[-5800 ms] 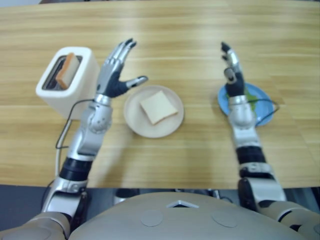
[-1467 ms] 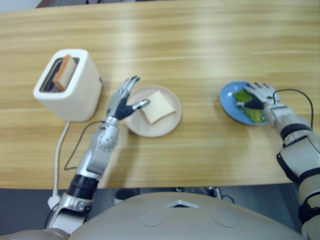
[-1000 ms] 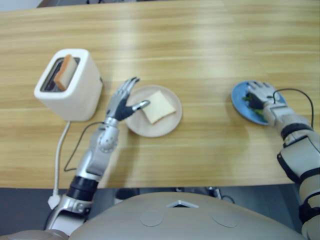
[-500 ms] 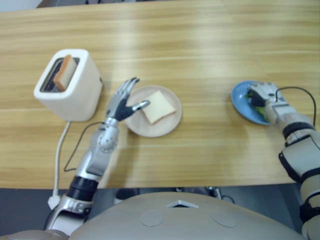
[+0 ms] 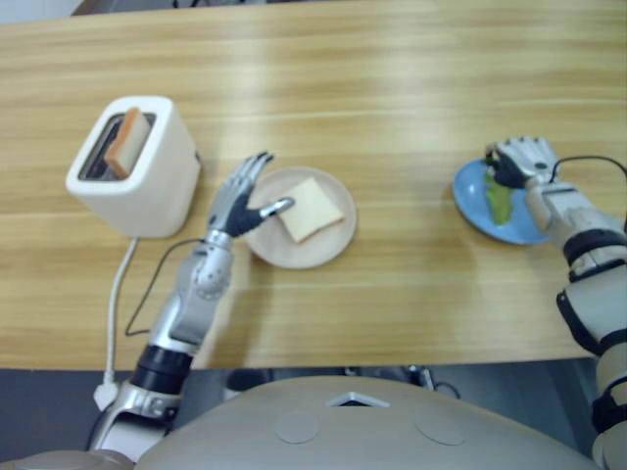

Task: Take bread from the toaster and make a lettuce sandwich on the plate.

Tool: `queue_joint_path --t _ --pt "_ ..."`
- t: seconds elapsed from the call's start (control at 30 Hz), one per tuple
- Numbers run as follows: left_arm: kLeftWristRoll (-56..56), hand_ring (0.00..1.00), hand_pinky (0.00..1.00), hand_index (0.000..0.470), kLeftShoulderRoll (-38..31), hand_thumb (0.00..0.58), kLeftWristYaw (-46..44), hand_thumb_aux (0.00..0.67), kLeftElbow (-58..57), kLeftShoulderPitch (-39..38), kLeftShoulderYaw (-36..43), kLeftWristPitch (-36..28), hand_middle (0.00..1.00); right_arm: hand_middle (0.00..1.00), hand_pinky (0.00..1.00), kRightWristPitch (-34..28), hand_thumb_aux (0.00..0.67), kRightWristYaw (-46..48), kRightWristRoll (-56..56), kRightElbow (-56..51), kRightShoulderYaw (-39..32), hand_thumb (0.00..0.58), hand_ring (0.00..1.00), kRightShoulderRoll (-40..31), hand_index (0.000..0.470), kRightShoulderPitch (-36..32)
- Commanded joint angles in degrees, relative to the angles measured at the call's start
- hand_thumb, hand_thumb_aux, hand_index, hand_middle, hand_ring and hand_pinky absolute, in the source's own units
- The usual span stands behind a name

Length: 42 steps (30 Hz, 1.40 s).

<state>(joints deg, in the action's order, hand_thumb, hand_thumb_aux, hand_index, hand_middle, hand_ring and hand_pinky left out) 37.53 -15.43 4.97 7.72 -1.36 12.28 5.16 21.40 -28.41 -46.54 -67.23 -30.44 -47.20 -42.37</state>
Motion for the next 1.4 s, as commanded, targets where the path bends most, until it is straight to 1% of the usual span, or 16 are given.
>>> queue_joint_path --t 0.03,0.2,0.33,0.5,0.6,0.7,0.87,1.03,1.27,1.4 --pt "-0.09 0.00 0.00 0.000 0.08 0.000 0.25 0.000 -0.49 -0.04 0.06 -0.27 0.00 1.00 1.00 1.85 0.670 1.49 1.88 7.10 2.69 0.580 1.00 -1.44 0.460 -0.15" --pt "-0.63 0.00 0.00 0.000 0.41 0.000 1.03 0.000 -2.55 1.04 0.04 0.27 0.00 1.00 1.00 1.37 0.670 6.33 4.42 25.22 7.37 0.580 1.00 -2.57 0.460 3.22" --pt "-1.30 0.00 0.00 0.000 0.54 0.000 1.85 0.000 -4.81 2.16 -0.13 0.98 0.00 1.00 1.00 -0.30 0.670 10.66 5.72 35.18 10.41 0.580 1.00 -1.76 0.460 5.73" --pt "-3.38 0.00 0.00 0.000 0.02 0.000 3.11 0.000 -6.75 3.53 -1.67 2.56 0.00 1.00 1.00 -1.85 0.670 16.69 8.39 49.19 12.72 0.580 1.00 2.28 0.460 8.87" --pt "-4.66 0.00 0.00 0.000 -0.49 0.000 3.50 0.000 -7.23 4.29 -2.99 3.37 0.00 1.00 1.00 -3.15 0.670 20.06 9.03 55.00 13.44 0.580 1.00 4.90 0.460 10.73" --pt "-5.96 0.00 0.00 0.000 -1.20 0.000 3.66 0.000 -7.01 4.39 -4.75 4.03 0.00 1.00 1.00 -4.25 0.670 23.37 8.85 59.65 12.71 0.580 1.00 8.06 0.460 12.56" --pt "-7.00 0.00 0.00 0.000 -1.99 0.000 3.53 0.000 -5.99 4.04 -6.45 4.33 0.00 1.00 1.00 -4.58 0.670 26.65 8.03 61.59 11.59 0.580 1.00 11.95 0.460 15.86" --pt "-7.17 0.00 0.00 0.000 -2.10 0.000 3.18 0.000 -5.32 3.59 -6.76 4.22 0.00 1.00 1.00 -4.08 0.670 28.20 5.60 59.72 8.91 0.580 1.00 15.10 0.460 17.91" --pt "-6.87 0.00 0.00 0.000 -1.62 0.000 2.57 0.000 -3.78 3.09 -6.29 3.58 0.00 1.00 1.00 -2.13 0.670 27.85 2.89 50.35 4.97 0.580 1.00 18.63 0.460 16.88" --pt "-6.73 0.00 0.00 0.000 -1.32 0.000 2.41 0.000 -3.61 2.83 -5.98 3.47 0.00 1.00 1.00 -0.21 0.670 26.59 1.91 41.77 2.52 0.580 1.00 21.67 0.460 14.33"
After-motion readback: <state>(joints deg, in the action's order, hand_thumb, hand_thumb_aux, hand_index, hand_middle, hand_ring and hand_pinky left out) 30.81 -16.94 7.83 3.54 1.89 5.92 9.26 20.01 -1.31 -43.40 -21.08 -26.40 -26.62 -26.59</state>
